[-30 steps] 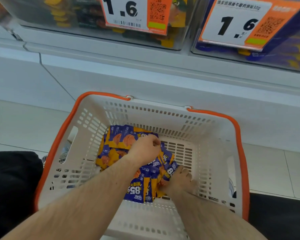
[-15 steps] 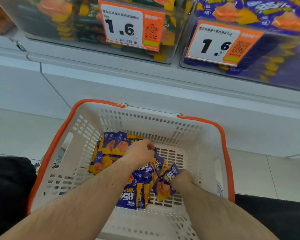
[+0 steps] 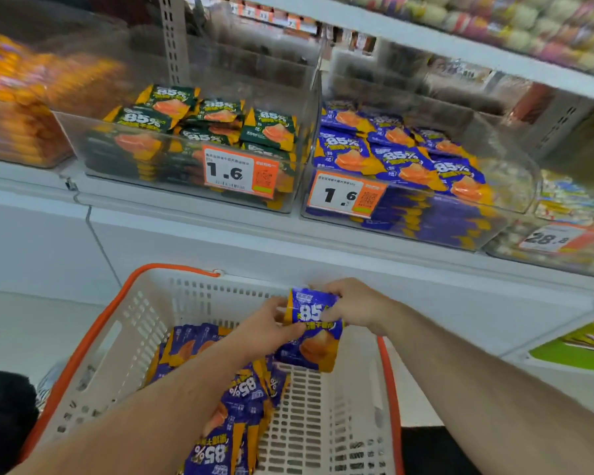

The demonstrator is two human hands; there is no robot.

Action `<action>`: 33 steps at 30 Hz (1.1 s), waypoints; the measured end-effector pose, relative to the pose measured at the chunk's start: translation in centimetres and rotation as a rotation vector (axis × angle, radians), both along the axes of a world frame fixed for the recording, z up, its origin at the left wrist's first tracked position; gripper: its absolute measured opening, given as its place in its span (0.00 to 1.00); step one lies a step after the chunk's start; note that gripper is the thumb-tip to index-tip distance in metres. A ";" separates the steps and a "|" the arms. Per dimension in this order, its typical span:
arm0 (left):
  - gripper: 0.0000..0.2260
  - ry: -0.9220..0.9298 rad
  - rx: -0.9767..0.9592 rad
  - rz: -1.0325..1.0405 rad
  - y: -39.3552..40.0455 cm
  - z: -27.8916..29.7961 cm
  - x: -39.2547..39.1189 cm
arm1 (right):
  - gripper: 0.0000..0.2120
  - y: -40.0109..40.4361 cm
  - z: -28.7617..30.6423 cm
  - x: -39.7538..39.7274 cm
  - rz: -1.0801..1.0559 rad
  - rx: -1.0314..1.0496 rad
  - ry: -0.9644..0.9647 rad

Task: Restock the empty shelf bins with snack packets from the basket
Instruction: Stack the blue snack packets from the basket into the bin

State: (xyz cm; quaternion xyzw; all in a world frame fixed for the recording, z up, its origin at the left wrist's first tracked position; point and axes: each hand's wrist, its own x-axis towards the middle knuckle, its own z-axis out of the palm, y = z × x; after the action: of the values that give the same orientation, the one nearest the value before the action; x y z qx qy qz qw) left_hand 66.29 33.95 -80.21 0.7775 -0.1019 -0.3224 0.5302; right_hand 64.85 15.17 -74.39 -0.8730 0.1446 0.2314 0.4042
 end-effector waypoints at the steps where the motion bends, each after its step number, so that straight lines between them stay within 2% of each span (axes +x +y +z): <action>1: 0.16 -0.056 -0.031 0.011 -0.3 0.9 0.0 | 0.18 -0.1 1.7 0.0 -0.020 0.041 -0.026; 4: 0.12 -0.191 -0.119 0.061 -1.2 3.3 0.3 | 0.13 -0.2 5.0 -0.4 -0.103 0.092 -0.179; 8: 0.11 -0.289 -0.181 0.150 -1.8 7.2 0.7 | 0.19 0.3 7.6 -1.7 -0.392 0.068 -0.519; 10: 0.11 -0.293 -0.279 0.206 -2.1 8.9 0.9 | 0.20 0.5 8.3 -2.5 -0.422 0.054 -0.660; 15: 0.12 -0.308 -0.529 0.301 -3.4 12.9 1.2 | 0.18 2.0 9.4 -3.7 -0.398 0.134 -0.826; 19: 0.12 -0.334 -0.576 0.339 -4.2 15.3 2.3 | 0.17 2.5 10.9 -3.3 -0.455 0.274 -0.894; 22: 0.10 -0.452 -0.514 0.344 -4.9 16.4 3.5 | 0.20 1.9 12.2 -2.3 -0.534 0.337 -0.889; 26: 0.18 -1.052 -0.239 0.467 -5.2 18.6 5.7 | 0.17 -0.8 14.8 -0.2 -0.673 0.373 -0.892; 28: 0.22 -1.236 -0.047 0.438 -5.3 20.2 7.5 | 0.17 -3.2 16.2 1.7 -0.724 0.268 -0.897; 30: 0.26 -1.320 0.143 0.362 -5.9 21.0 9.7 | 0.17 -5.2 17.7 3.7 -0.750 0.243 -0.880; 32: 0.27 -1.295 0.316 0.263 -6.7 20.7 11.5 | 0.16 -6.9 18.7 5.9 -0.770 0.305 -0.838; 33: 0.27 -1.249 0.377 0.218 -7.0 20.2 12.2 | 0.16 -7.6 19.1 7.1 -0.779 0.268 -0.820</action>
State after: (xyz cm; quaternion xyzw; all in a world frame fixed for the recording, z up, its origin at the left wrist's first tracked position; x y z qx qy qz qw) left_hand 78.45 26.92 -59.99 0.9036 -0.2527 0.2323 0.2561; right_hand 71.93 7.62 -55.31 -0.7147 0.2562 -0.2753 0.5897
